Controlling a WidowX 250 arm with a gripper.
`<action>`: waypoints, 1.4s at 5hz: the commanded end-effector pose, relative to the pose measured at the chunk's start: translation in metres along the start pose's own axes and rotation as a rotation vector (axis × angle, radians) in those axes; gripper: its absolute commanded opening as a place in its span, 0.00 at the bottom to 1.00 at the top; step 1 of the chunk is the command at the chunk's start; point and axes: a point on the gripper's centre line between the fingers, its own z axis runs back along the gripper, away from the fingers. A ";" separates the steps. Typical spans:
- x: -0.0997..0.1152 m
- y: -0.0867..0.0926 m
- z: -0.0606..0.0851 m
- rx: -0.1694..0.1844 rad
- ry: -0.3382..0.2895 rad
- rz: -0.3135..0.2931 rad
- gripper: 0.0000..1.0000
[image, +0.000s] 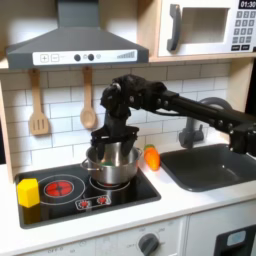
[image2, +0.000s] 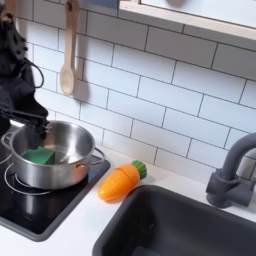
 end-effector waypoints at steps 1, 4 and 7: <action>0.005 -0.037 -0.004 -0.041 0.002 -0.152 1.00; -0.001 -0.085 -0.011 -0.113 0.069 -0.294 1.00; 0.010 -0.117 -0.013 -0.133 0.122 -0.349 1.00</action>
